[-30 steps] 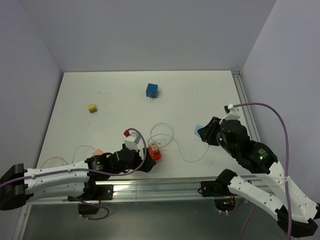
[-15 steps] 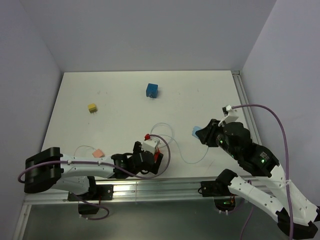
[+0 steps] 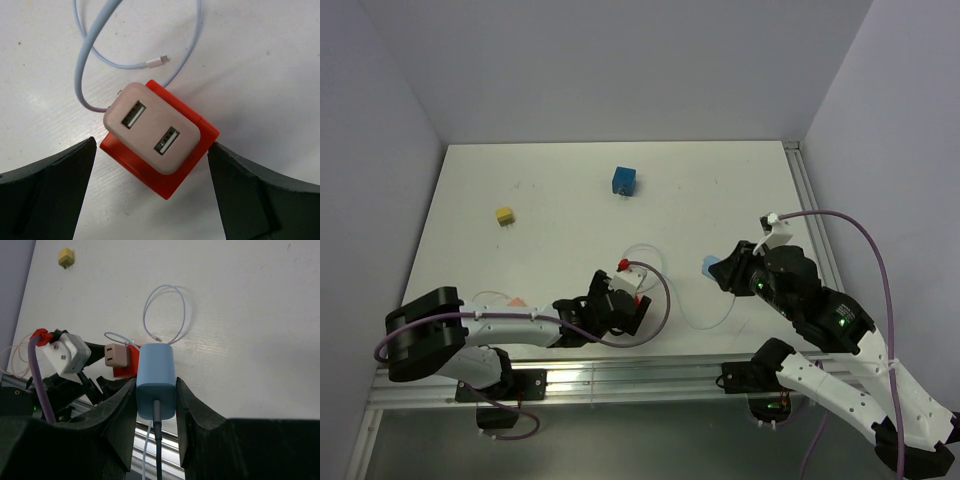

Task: Insert the plug

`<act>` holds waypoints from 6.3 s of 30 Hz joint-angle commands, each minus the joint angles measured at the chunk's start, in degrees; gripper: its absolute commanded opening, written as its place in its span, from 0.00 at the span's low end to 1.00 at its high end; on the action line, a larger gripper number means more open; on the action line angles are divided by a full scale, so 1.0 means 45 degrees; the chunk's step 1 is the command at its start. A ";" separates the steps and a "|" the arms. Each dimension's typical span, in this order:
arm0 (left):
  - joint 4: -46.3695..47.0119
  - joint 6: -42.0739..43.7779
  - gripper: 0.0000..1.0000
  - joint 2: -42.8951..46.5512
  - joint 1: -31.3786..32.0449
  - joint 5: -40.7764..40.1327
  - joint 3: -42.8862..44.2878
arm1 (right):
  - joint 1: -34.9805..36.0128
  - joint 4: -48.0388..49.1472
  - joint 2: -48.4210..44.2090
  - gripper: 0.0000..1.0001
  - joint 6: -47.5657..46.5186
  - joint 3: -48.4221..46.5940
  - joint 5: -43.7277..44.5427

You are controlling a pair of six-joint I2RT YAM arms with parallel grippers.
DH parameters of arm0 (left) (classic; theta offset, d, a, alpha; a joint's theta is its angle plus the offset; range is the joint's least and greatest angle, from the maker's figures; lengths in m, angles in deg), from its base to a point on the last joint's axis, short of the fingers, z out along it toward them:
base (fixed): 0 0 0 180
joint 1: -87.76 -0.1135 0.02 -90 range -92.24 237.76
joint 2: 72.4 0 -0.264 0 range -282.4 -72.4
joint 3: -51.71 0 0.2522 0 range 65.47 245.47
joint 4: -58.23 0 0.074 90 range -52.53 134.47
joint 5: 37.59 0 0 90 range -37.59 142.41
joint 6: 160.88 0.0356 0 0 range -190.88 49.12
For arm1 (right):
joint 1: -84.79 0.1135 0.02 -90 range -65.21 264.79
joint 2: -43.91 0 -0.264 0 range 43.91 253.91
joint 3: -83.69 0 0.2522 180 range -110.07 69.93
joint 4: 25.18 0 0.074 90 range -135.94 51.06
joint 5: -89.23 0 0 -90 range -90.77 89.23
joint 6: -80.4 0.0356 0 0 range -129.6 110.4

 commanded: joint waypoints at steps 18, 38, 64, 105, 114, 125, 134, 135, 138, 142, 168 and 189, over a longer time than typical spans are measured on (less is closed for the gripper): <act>0.1576 0.0022 0.70 -0.0111 -0.0656 0.1703 0.0146 | -0.0106 0.0646 -0.0008 0.00 -0.0181 0.0069 -0.0331; 0.2043 -0.1015 0.70 0.0964 -0.0676 0.2036 -0.0870 | -0.0087 0.0705 -0.0027 0.00 -0.0083 0.0225 -0.0722; 0.3254 -0.1619 0.00 0.1586 -0.3055 0.8844 -0.1338 | 0.3095 0.0470 0.3330 0.00 -0.2114 -0.0203 -0.1915; 0.7083 -0.5409 0.00 -0.0306 -0.5793 1.3950 -0.2901 | 0.6456 0.1973 0.7745 0.00 -0.0825 0.0225 0.0586; 0.7277 -0.5448 0.00 -0.0501 -0.5832 1.4008 -0.3038 | 0.6437 0.2325 0.7902 0.00 -0.0571 0.0576 0.1289; 0.7298 -0.5449 0.00 -0.0754 -0.5812 1.3989 -0.3058 | 0.6456 0.2483 0.7160 0.00 -0.0708 0.0519 0.1602; 0.7337 -0.5409 0.00 -0.1048 -0.5832 1.4008 -0.3019 | 0.6457 0.2600 0.7218 0.00 -0.0864 0.0596 0.1602; 0.7317 -0.5390 0.00 -0.1048 -0.5832 1.4008 -0.2999 | 0.6456 0.2619 0.7238 0.00 -0.0884 0.0635 0.1602; 0.7259 -0.5332 0.00 -0.1087 -0.5851 1.3989 -0.2999 | 0.6456 0.2833 0.7316 0.00 -0.0962 0.0791 0.1583; 0.7181 -0.5292 0.00 -0.1107 -0.5832 1.3950 -0.3018 | 0.6476 0.2834 0.7414 0.00 -0.0904 0.1006 0.1563; 0.7161 -0.5078 0.00 -0.2141 -0.5930 1.3520 -0.3077 | 0.7510 0.3245 0.9756 0.00 -0.0572 0.1339 0.3807; 0.7824 -0.4745 0.00 -0.3314 -0.6222 1.3949 -0.3136 | 0.7102 0.4222 1.0597 0.00 0.0249 0.1360 0.4646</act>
